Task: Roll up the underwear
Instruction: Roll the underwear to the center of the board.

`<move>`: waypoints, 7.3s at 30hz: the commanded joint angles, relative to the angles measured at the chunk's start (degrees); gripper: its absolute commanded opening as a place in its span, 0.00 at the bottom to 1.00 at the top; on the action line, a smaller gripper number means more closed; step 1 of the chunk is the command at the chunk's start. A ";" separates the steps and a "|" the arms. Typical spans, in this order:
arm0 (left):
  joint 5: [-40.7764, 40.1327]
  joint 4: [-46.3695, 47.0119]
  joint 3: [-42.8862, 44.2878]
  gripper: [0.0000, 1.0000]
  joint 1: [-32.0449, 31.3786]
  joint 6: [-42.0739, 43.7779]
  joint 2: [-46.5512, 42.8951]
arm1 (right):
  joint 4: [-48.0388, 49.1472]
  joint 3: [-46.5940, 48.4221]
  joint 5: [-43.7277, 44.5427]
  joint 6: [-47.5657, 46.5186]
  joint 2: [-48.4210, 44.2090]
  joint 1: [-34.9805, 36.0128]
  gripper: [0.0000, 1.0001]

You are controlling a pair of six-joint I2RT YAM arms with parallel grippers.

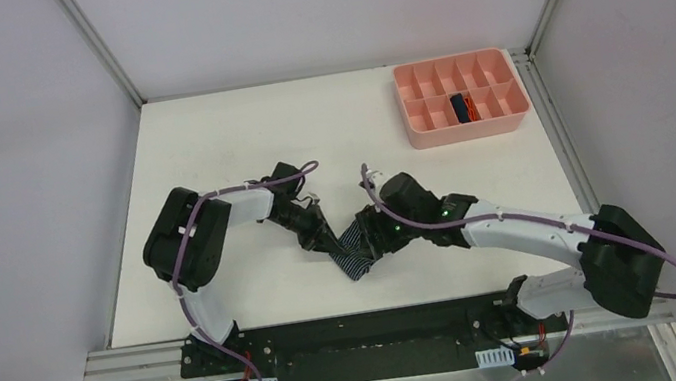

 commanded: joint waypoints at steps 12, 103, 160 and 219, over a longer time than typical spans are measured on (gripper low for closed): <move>-1.09 -4.85 1.70 0.00 -1.44 -0.33 6.72 | -5.43 9.53 47.97 -3.73 1.93 23.76 0.96; -2.79 -6.94 -1.81 0.00 -0.55 -3.46 -1.29 | -12.37 12.50 11.87 -15.73 3.30 8.02 0.67; -3.49 -5.49 -3.83 0.60 -0.74 -5.71 -11.03 | 29.54 -5.56 -36.21 14.60 20.52 -9.95 0.00; -3.88 -9.58 6.74 0.45 -4.95 -3.79 6.89 | -18.20 18.34 30.48 -12.81 16.45 19.08 0.63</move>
